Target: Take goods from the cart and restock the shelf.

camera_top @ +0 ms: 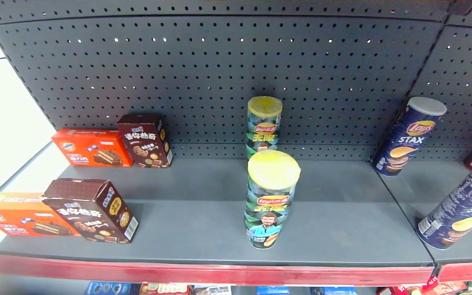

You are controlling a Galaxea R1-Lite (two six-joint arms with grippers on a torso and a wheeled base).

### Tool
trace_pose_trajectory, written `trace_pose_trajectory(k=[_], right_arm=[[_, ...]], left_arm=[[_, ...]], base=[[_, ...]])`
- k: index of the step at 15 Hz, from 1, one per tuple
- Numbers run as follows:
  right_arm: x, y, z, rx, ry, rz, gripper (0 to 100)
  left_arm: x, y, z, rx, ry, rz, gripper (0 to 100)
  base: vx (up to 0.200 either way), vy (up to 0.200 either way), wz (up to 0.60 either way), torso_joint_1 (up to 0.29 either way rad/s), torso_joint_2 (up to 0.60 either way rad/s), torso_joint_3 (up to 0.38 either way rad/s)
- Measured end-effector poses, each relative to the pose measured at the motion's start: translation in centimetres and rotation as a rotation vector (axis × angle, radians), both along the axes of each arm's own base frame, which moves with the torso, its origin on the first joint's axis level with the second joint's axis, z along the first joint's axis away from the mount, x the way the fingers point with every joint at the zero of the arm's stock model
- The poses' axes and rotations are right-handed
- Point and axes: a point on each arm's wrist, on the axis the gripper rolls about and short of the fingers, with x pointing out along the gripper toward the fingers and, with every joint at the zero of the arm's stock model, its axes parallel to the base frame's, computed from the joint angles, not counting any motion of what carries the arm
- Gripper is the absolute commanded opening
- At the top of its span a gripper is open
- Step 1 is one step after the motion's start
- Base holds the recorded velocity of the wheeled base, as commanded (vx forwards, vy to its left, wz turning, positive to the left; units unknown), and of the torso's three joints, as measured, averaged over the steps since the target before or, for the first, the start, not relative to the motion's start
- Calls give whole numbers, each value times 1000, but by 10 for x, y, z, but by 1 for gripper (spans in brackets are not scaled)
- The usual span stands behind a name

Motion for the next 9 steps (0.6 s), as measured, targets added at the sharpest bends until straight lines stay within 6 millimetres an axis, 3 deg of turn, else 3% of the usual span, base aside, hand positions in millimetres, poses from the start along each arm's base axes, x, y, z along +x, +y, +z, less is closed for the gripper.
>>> trace_pose_trajectory(k=[9], right_arm=[[0,0,0,0,0,2,100]], left_arm=[[0,0,0,4,-1,-1,100]], base=[[0,0,0,0,0,0]])
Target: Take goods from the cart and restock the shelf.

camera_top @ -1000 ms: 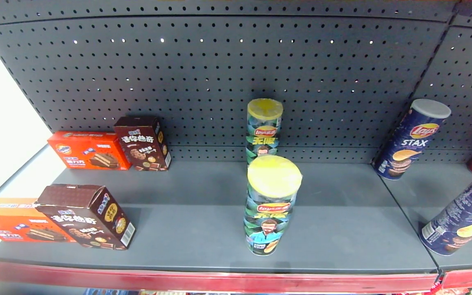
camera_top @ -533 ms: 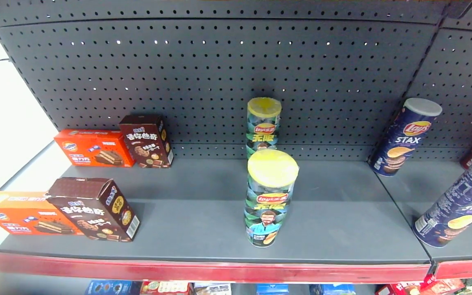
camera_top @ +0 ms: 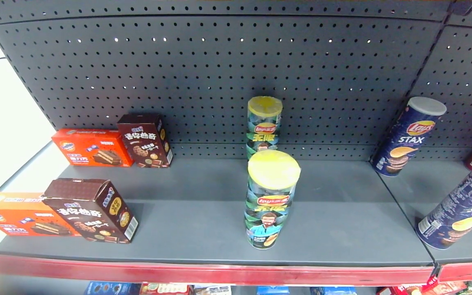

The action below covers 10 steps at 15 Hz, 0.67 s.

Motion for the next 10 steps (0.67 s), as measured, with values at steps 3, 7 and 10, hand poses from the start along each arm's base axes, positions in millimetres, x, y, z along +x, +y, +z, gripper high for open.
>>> trace_pose_trajectory(k=[3,7,10], right_arm=[[0,0,0,0,0,-1,100],[0,0,0,3,-1,-1,100],[0,0,0,6,0,-1,100]], left_arm=[[0,0,0,-3,0,0,100],[0,0,0,-3,1,0,100],[0,0,0,-3,1,0,100]], base=[[0,0,0,0,0,0],[0,0,0,0,0,0],[0,0,0,0,0,0]])
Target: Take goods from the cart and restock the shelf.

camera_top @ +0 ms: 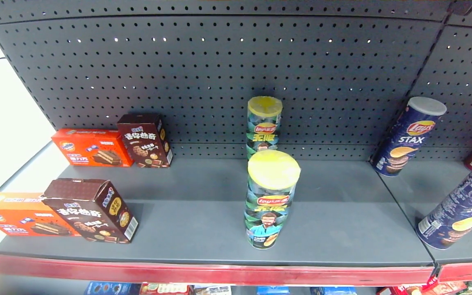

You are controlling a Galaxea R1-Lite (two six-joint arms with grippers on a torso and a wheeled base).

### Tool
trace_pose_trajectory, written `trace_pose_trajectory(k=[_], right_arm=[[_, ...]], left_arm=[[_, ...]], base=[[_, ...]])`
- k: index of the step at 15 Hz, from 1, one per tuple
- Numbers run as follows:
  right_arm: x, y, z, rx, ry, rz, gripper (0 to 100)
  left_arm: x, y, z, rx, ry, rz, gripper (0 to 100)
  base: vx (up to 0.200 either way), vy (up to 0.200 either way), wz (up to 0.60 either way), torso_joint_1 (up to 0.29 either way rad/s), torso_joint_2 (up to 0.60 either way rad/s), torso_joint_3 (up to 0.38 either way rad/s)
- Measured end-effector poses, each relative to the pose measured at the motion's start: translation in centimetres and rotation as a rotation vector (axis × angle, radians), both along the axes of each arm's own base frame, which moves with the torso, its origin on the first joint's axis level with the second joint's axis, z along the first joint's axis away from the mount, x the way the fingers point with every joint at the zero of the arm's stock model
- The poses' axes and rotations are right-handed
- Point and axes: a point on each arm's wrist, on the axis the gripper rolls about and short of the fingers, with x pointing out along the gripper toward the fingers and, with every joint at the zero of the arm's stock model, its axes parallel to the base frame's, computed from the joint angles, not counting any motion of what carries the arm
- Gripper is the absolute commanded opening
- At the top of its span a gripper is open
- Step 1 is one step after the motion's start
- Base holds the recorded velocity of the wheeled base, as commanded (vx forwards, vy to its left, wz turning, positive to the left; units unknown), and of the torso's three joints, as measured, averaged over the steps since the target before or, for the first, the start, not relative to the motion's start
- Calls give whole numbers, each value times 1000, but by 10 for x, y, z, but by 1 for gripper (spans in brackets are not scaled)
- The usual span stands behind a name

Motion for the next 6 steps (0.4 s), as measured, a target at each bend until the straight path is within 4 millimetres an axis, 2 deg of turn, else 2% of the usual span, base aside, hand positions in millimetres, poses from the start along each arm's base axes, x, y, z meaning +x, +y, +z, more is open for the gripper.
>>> trace_pose_trajectory(k=[6], right_arm=[[0,0,0,-1,0,-1,100]], left_arm=[[0,0,0,0,0,1,100]], base=[[0,0,0,0,0,0]])
